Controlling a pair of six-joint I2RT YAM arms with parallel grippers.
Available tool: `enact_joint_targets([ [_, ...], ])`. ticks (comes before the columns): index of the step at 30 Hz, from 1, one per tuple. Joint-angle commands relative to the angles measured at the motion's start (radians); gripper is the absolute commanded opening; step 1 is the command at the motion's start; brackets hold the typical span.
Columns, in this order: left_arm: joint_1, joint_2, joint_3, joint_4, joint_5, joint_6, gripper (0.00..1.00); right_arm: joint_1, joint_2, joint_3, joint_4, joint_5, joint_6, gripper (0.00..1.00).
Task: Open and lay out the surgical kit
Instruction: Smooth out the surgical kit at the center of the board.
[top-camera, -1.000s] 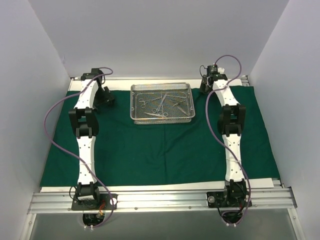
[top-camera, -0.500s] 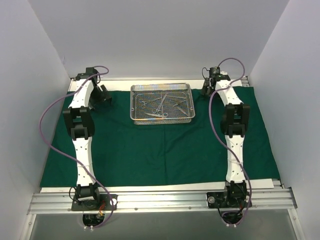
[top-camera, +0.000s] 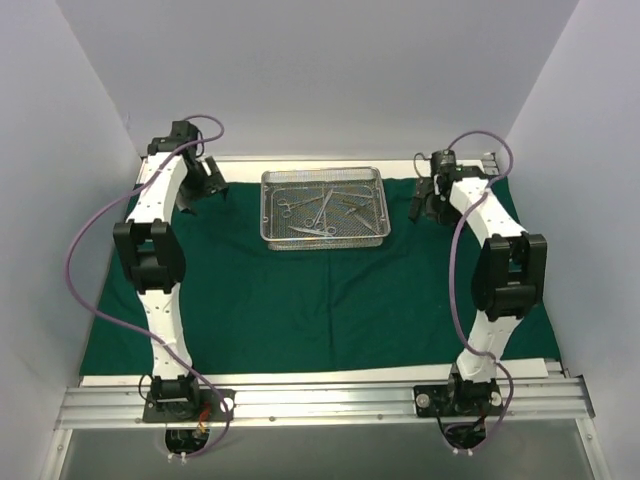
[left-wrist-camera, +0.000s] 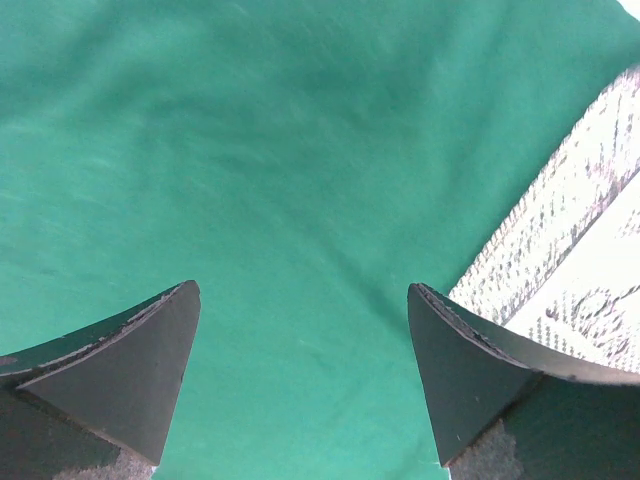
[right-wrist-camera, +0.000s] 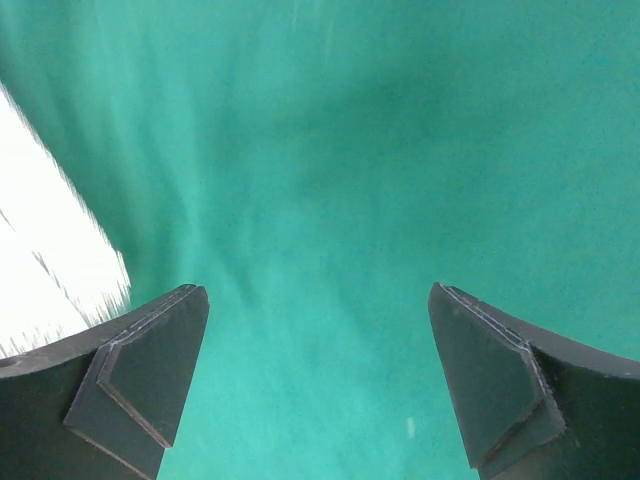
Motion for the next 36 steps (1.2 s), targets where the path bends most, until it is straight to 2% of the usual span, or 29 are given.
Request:
enact_joint_targets([
  [1,-0.066,-0.041,-0.05,0.021,-0.006,0.015,0.94,0.131,-0.148,-0.213,-0.068,-0.089,-0.02,1.0],
  [6,-0.091,-0.067,-0.081,0.047,0.015,-0.002,0.94,0.264,-0.303,-0.426,-0.03,-0.118,0.032,1.0],
  [10,-0.096,-0.057,-0.071,0.026,0.02,-0.012,0.94,0.284,-0.354,-0.592,0.015,-0.116,0.072,1.0],
  [14,-0.102,-0.063,-0.067,0.021,0.024,-0.025,0.94,0.305,-0.371,-0.66,0.05,-0.09,0.098,1.0],
  [22,-0.123,-0.055,-0.043,-0.003,0.021,-0.019,0.94,0.408,-0.257,-0.738,0.059,-0.07,0.154,1.0],
  [26,-0.125,-0.06,-0.037,0.001,0.012,-0.008,0.94,0.439,-0.274,-0.775,0.035,-0.072,0.189,1.0],
  [33,-0.131,-0.037,-0.017,0.011,0.034,0.011,0.94,0.434,-0.335,-0.787,-0.03,-0.069,0.213,1.0],
  [36,-0.134,-0.017,0.011,0.0,0.04,0.017,0.94,0.361,-0.303,-0.732,-0.038,-0.032,0.204,1.0],
])
